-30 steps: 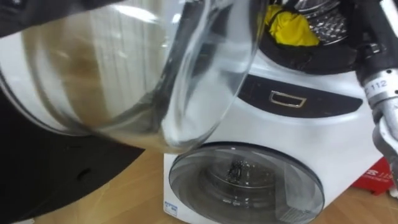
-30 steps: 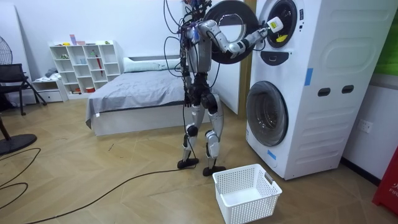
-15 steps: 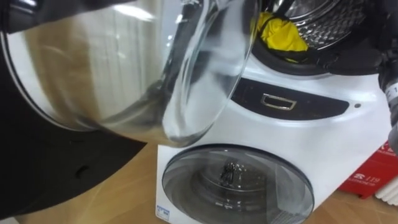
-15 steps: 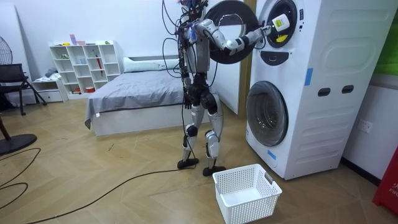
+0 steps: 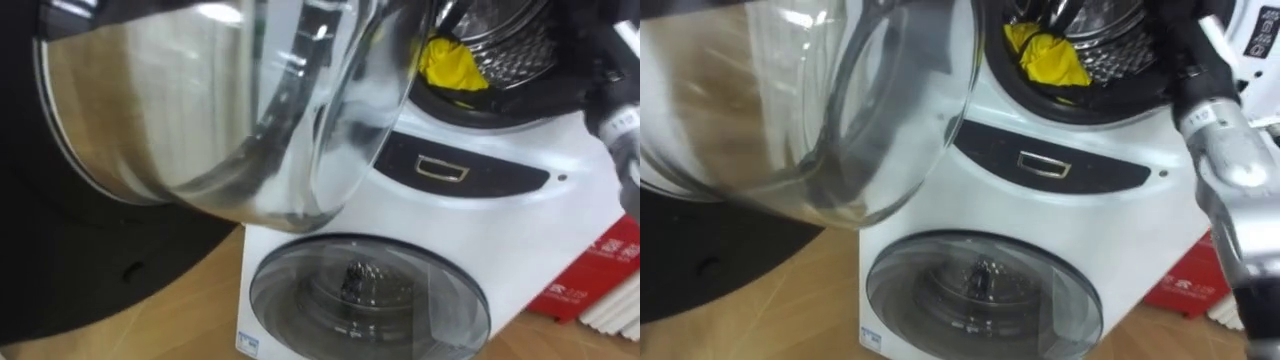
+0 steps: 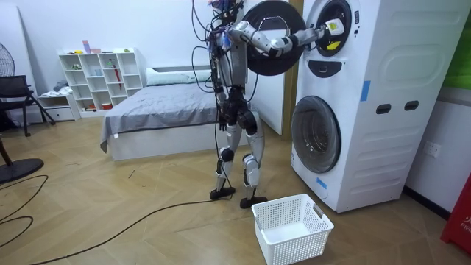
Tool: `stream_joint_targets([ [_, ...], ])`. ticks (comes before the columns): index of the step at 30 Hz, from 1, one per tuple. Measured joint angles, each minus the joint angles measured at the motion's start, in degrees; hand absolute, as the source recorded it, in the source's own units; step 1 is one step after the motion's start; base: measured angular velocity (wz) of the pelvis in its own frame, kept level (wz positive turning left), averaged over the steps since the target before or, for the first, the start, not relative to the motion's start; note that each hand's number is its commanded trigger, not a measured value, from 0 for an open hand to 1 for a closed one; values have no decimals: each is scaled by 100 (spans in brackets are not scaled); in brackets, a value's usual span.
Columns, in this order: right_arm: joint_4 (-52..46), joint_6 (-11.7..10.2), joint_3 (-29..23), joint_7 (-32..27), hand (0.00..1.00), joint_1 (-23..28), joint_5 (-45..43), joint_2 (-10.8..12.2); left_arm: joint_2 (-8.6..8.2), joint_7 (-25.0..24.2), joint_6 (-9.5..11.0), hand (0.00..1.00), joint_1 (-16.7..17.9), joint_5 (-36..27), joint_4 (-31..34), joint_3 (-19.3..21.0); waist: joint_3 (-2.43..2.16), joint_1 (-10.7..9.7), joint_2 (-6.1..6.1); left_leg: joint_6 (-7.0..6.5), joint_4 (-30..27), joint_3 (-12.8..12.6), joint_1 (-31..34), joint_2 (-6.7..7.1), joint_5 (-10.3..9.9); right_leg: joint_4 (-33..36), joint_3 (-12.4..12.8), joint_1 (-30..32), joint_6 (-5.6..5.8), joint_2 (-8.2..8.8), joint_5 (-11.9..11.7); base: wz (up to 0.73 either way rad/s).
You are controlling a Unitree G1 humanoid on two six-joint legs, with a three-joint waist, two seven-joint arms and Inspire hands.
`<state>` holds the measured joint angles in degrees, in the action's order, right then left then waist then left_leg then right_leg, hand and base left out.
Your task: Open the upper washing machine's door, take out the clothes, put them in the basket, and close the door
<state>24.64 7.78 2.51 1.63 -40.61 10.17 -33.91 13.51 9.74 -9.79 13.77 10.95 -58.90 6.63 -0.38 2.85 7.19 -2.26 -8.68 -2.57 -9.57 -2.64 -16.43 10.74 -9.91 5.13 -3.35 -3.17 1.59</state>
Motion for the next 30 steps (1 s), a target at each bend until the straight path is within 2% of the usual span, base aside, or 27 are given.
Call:
stream_joint_targets([
  [5, 500, 86, 150, 246, 0, -326, -440, -57, 5, -51, -32, 0, -24, -3, -1, 2, 20, 213, 42, 2, 3, 8, 30, -6, -1, -14, -38, 19, -2, -3, 3, 3],
  [9, 848, 171, 318, 430, 0, -548, -730, -60, 66, -187, -71, 0, -26, -3, -1, 5, 6, 259, 148, 2, -80, 108, 121, -1, 0, -22, -142, 46, -2, 11, 4, 11],
  [13, 914, 197, 455, 471, 0, -657, -910, -65, 77, -263, -118, 0, -45, -3, 4, 15, -14, 313, 189, -1, -93, 127, 126, -2, 1, -23, -172, 41, -2, 36, 4, 3],
  [15, 914, 211, 689, 499, 0, -727, -1291, -71, 115, -278, -120, 0, -75, -4, 3, 7, -13, 380, 210, -1, -96, 135, 113, -3, 3, -112, -153, -34, -2, 35, 4, 2],
  [18, 919, 222, 1121, 613, 0, -847, -1542, -64, 164, -276, -119, 0, -119, -17, -11, -6, -8, 422, 204, 12, -97, 131, 94, -15, 10, -110, -135, -40, -2, 19, 3, -1],
  [20, 915, 234, 1230, 689, 0, -861, -1648, -56, 164, -273, -119, 0, -158, -14, -17, -7, -6, 490, 202, 19, -94, 133, 93, -17, 14, -110, -139, -40, -3, 18, 3, 0],
  [24, 888, 411, 1252, 831, 0, -991, -1791, -55, 164, -271, -162, 0, -175, -13, -10, -5, 14, 546, 191, 23, -95, 132, 100, -17, 17, -106, -140, -37, -8, 20, 0, 0],
  [29, 879, 559, 1252, 1024, 0, -1015, -2165, -56, 165, -297, -250, 0, -204, -1, -10, 116, 9, 633, 228, 23, -96, 127, 103, 5, 17, -97, -129, -28, -10, 21, -2, 0],
  [30, 868, 611, 1249, 1068, 18, -1015, -2194, -59, 166, -303, -281, 0, -221, 0, -10, 189, 0, 624, 244, 23, -97, 124, 106, 6, 17, -102, -131, -27, -10, 20, -2, 0],
])
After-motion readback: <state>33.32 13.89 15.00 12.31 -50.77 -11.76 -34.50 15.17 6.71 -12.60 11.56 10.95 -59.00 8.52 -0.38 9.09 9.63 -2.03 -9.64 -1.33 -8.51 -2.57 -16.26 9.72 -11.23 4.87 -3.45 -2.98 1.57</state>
